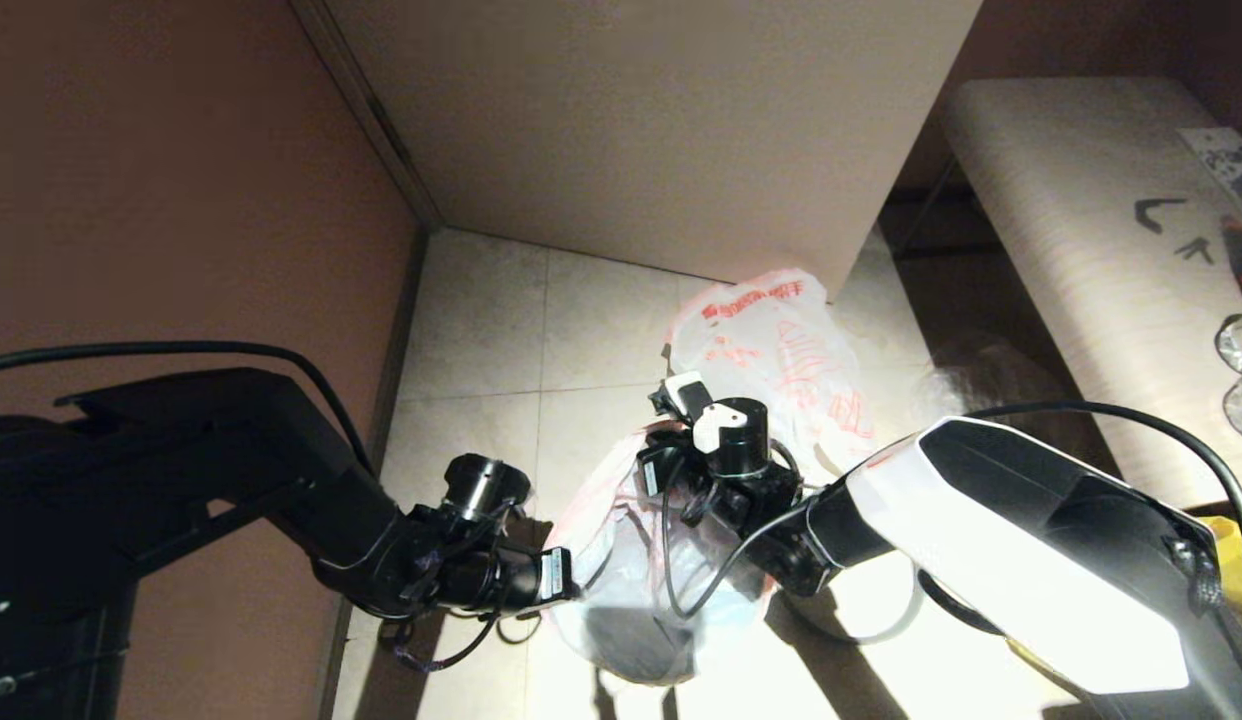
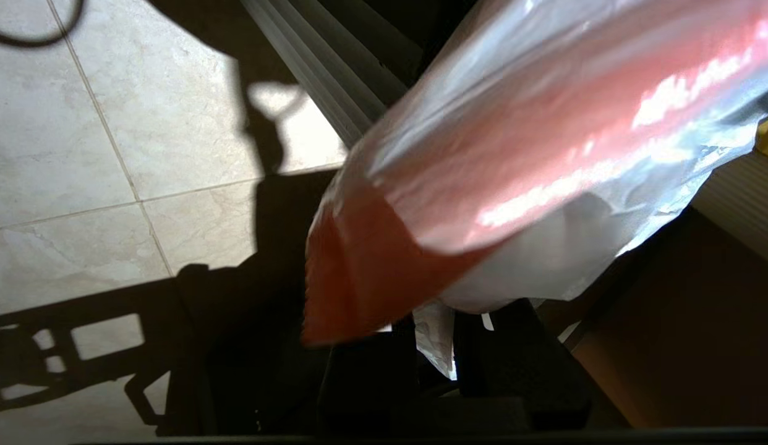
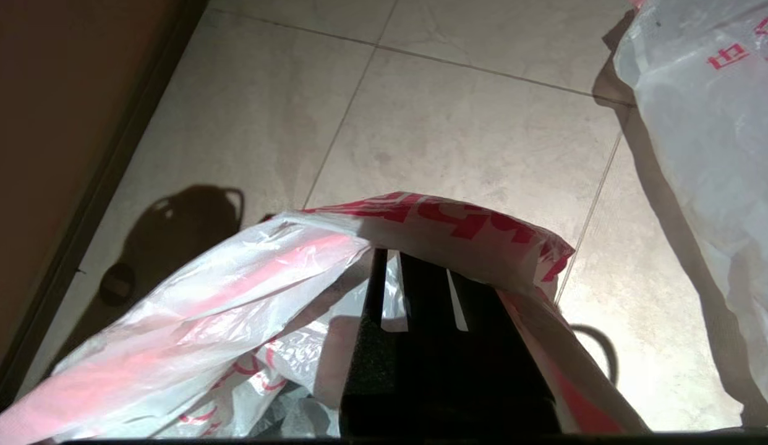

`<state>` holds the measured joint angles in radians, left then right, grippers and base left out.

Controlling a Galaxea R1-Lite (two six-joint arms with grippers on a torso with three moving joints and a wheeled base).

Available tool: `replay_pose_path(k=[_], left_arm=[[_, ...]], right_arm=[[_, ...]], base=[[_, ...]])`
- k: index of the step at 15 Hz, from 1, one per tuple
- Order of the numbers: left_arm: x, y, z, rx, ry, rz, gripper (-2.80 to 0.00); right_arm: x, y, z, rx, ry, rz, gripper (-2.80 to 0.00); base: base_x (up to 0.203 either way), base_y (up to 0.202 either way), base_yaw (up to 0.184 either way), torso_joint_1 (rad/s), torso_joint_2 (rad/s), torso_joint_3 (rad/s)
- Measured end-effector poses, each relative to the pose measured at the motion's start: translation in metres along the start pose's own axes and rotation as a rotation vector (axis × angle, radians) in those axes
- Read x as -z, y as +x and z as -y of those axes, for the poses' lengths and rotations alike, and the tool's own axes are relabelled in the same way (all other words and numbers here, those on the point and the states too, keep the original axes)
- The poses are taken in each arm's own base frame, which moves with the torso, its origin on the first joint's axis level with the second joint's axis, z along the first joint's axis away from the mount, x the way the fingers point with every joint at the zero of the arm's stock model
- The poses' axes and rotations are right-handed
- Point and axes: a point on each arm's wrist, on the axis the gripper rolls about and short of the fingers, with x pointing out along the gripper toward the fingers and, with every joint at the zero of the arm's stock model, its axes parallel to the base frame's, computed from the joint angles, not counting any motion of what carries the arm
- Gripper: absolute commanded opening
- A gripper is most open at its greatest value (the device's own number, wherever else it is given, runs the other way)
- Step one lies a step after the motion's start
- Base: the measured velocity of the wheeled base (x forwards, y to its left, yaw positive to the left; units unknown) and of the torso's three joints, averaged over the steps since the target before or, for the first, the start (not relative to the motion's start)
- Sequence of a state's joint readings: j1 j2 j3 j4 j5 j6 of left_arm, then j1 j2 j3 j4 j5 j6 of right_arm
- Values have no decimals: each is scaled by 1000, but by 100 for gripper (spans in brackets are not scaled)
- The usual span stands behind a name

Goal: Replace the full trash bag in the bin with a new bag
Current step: Put the new garbage bag on the trash can

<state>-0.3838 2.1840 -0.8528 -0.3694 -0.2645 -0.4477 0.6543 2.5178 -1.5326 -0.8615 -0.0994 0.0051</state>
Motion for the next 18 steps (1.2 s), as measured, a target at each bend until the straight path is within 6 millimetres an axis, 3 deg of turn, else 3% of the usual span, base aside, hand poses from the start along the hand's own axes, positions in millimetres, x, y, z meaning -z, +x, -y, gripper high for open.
replay_pose_path(k=[15, 18], left_arm=[[7, 5, -4, -10, 78, -17, -280], [6, 8, -6, -9, 87, 32, -280]], right_arm=[[34, 14, 40, -2, -39, -94, -280], [37, 14, 57, -28, -27, -128, -280]], base=[[0, 0, 0, 0, 0, 0], [0, 0, 0, 0, 0, 0]])
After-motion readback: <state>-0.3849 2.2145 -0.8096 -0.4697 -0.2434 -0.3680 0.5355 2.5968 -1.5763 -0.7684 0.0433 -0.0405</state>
